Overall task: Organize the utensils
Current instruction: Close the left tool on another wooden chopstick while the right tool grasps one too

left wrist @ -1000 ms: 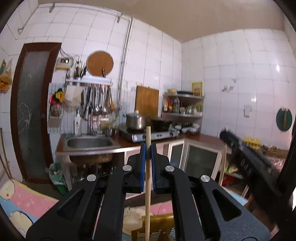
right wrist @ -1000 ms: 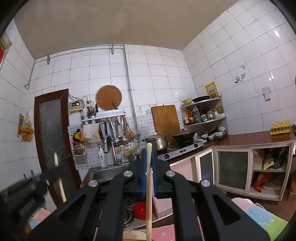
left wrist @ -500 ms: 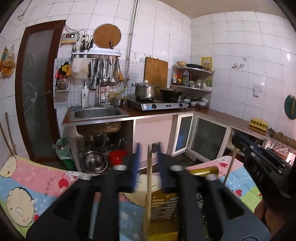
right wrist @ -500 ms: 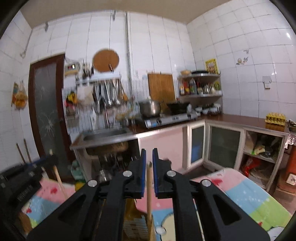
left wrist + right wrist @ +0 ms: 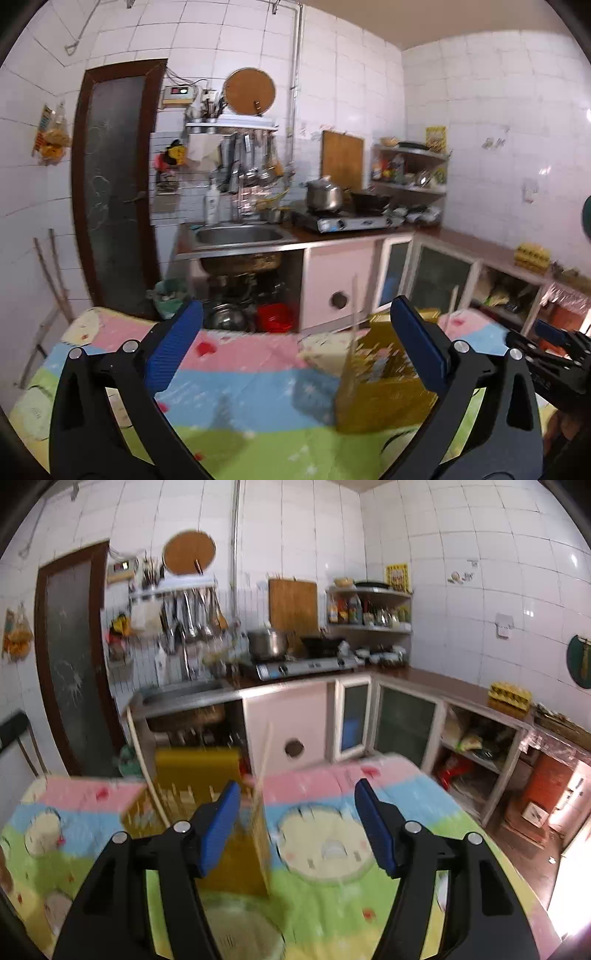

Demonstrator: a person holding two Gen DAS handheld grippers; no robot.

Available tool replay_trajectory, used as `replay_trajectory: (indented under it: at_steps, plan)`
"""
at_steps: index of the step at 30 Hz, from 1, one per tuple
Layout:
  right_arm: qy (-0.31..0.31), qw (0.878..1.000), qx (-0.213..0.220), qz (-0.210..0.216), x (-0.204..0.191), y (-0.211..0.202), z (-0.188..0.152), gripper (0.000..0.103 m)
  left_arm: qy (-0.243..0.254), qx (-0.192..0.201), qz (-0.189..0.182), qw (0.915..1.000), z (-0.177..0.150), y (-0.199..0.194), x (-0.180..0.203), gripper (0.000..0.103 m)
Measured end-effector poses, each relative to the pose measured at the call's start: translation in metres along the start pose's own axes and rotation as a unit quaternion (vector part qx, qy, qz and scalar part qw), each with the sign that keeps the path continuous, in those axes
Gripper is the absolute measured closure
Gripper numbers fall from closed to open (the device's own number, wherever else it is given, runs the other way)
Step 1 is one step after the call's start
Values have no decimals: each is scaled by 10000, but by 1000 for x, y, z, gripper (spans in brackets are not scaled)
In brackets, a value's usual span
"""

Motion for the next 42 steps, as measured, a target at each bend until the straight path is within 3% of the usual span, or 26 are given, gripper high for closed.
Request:
replay_trajectory:
  at_steps: [5,11,18,20,21,24,29,32,37,42]
  plan:
    - [-20,9986,-527,-107,5,-23,-56,39,249,-352,-18,9991,-32,-17,-7,5]
    - [-6,9931,-1110,-375,11,-36,-115,39,21,-925,-89,9957,-87,-29,-16,5]
    - [135,9828,-1685,-741,14,-44,-161,40,185,-1523,-31,9882,-146,-31,-20,5]
    - [165,9802,-1812,-785,13,-46,-169,47,131,-1624,8,9866,-158,-31,-20,5]
    - [222,9784,-1903,-772,12,-46,-174,55,95,-1663,6,9860,-161,-30,-21,5]
    - [497,9740,-2105,-677,10,-46,-185,62,4,-1782,-20,9840,-172,-29,-21,5]
    - [431,9717,-2209,-724,1,-45,-191,69,24,-1866,-64,9824,-178,-30,-16,5]
    - [288,9727,-2200,-680,-5,-40,-191,82,-51,-1993,-114,9799,-185,-29,-14,5]
    - [161,9749,-2173,-456,-7,-30,-186,95,-61,-2151,-172,9764,-194,-27,-12,5]
    - [154,9748,-2216,-200,-4,-15,-181,95,-30,-2359,-270,9714,-204,-23,-8,11]
Point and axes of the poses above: each gripper's, at about its wrist camera, not at the fingertips, and y roughly the way its jaws point, x to its right, z to its top, the point moved 7 cm from there along y, roughly the way its jaws point, and after that the axes turned 13 degrees about x, right-handed, at the moved point
